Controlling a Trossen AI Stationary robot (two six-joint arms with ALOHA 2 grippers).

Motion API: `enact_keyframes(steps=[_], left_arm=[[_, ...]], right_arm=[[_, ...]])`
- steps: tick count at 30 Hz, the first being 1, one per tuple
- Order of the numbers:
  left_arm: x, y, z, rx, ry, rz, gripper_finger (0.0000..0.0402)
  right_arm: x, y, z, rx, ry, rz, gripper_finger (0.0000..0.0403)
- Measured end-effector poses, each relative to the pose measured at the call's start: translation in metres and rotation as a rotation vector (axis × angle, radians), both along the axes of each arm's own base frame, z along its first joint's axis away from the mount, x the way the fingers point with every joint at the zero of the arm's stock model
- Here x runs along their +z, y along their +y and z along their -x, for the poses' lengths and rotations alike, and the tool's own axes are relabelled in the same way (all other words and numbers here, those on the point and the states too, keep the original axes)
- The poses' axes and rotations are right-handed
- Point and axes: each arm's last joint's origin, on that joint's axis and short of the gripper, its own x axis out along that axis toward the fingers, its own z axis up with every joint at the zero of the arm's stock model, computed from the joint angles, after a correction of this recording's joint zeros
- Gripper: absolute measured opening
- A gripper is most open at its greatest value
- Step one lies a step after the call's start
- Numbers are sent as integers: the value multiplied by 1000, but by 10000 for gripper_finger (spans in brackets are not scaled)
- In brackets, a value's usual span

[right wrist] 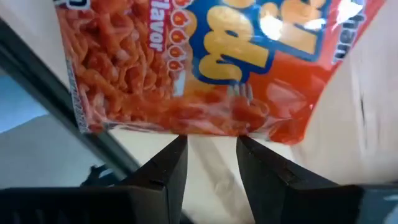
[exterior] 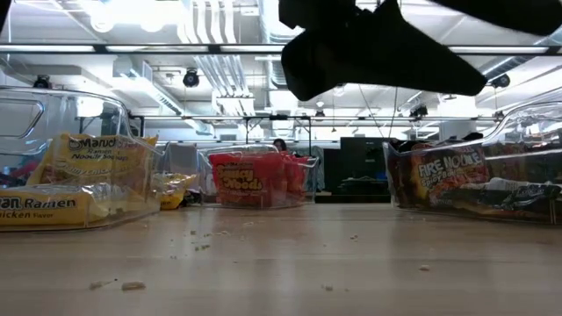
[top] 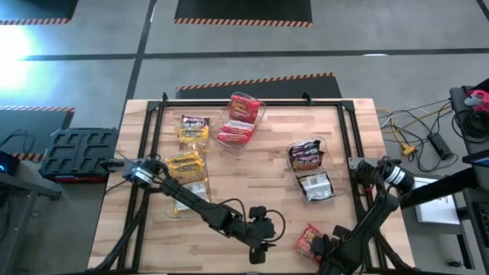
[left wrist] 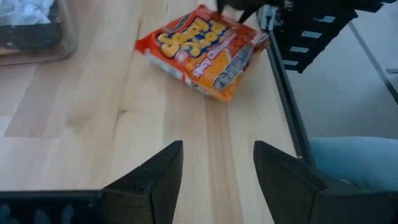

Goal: Sort Maruchan noodles
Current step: Put the orange pack noodle into the top transparent bin

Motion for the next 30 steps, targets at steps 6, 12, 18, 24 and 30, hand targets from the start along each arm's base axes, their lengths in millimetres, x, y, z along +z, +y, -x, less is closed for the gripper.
enact_keyframes(steps=[6,12,18,24,30], left_arm=[[0,-4,3,-17,4,-11,180],[-3,-4,7,-23,52,-40,180],[-8,-3,12,14,126,-27,180],[-7,-2,12,82,142,49,180],[-1,-6,10,318,43,189,180]], right_arm=[[-6,-8,-14,46,-118,79,125],[-4,-20,-32,98,-264,161,123],[-4,-33,-47,150,-330,226,125],[1,-32,-52,166,-297,167,123],[23,-16,-56,181,-416,150,122]])
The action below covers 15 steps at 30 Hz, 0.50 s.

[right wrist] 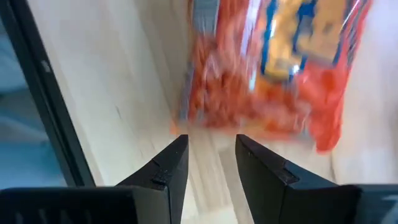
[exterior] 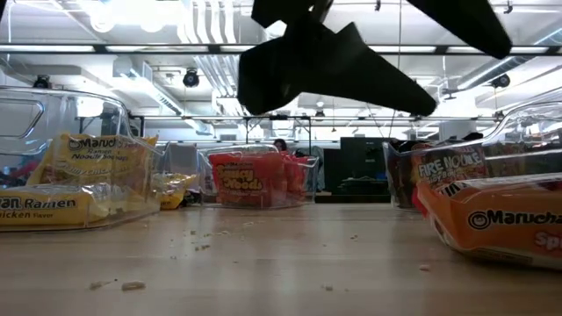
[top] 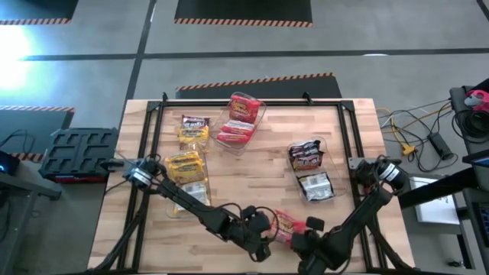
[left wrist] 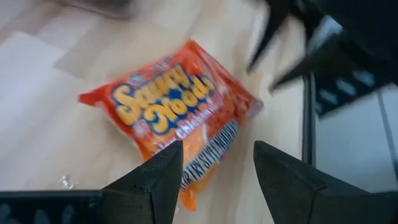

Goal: Sort Maruchan noodles
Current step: Put the orange pack noodle into the top transparent bin

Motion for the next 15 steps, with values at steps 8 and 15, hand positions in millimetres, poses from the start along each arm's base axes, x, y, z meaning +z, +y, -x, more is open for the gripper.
enact_keyframes(steps=[8,15], left_arm=[[-4,7,10,53,103,-1,180],[25,46,13,-46,179,-2,180]], right_arm=[[-12,2,15,-195,-76,60,120],[1,-5,27,-330,-99,-9,112]])
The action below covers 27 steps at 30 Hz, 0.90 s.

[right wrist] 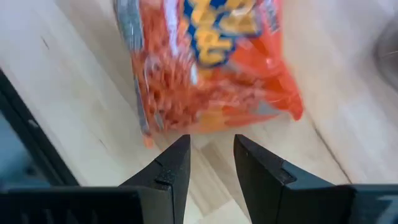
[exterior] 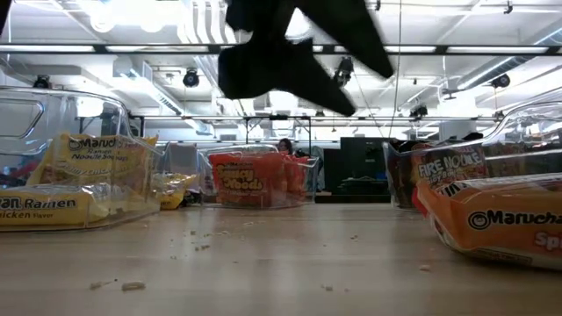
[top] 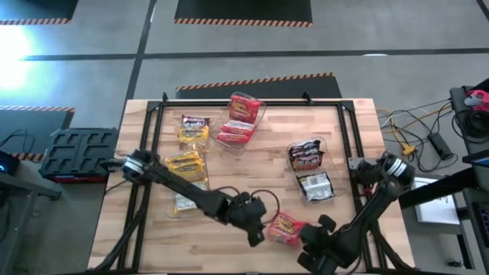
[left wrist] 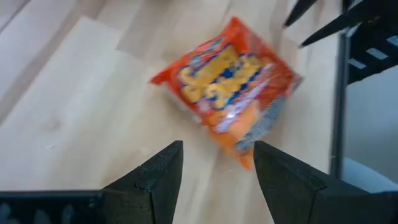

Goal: Sort Maruchan noodles
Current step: Put the orange pack noodle into the top transparent bin

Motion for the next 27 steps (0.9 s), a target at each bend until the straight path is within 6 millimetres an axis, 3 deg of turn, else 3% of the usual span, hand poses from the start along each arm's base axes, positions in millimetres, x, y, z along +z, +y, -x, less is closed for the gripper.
enact_keyframes(steps=[5,12,17,23,27], left_arm=[[-9,24,7,16,-36,44,180],[-40,50,13,-66,-335,420,180],[-74,68,28,29,-262,474,180],[-85,68,27,48,-250,521,180],[-82,67,24,27,-289,529,180]], right_arm=[[6,-13,9,-102,-112,-121,106],[-18,-30,21,-210,-281,-393,95],[-28,-42,30,-242,-329,-469,101],[-42,-50,36,-295,-287,-453,109],[-45,-50,36,-297,-282,-443,103]])
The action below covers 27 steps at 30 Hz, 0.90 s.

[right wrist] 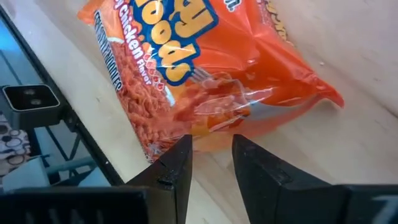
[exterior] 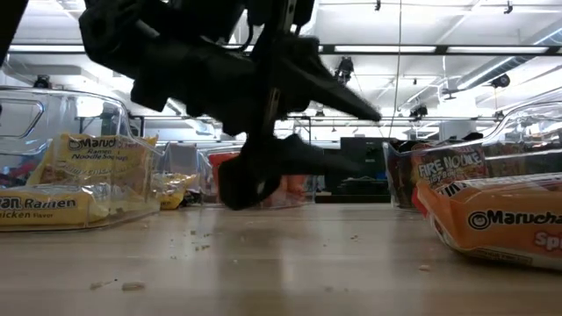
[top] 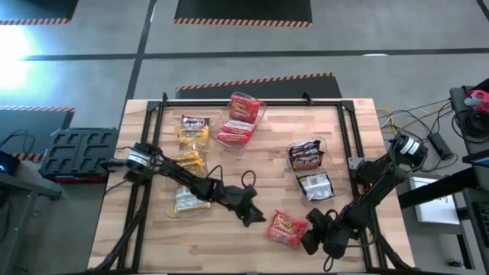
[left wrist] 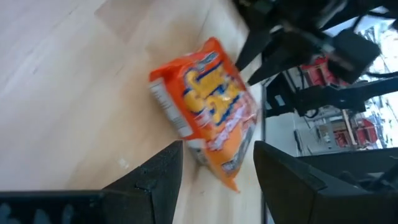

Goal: Sort Maruchan noodles
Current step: Put the orange pack noodle into the top transparent bin

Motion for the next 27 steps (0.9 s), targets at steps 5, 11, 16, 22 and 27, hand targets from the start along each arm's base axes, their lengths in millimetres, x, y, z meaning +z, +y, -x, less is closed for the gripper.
enact_keyframes(steps=[5,11,16,22,27], left_arm=[[7,-2,-5,-17,-40,-32,180],[9,-2,-7,-15,-48,-35,180],[9,-2,-7,-14,-44,-34,180],[9,-2,-7,2,-26,-7,180],[9,-3,-7,58,-15,19,180]], right_arm=[[-12,0,-1,-17,27,27,100],[-21,2,-3,-23,37,43,98],[-22,0,-3,-21,47,54,98],[-23,-2,-5,-8,52,73,97],[-26,-3,-6,-2,55,88,97]])
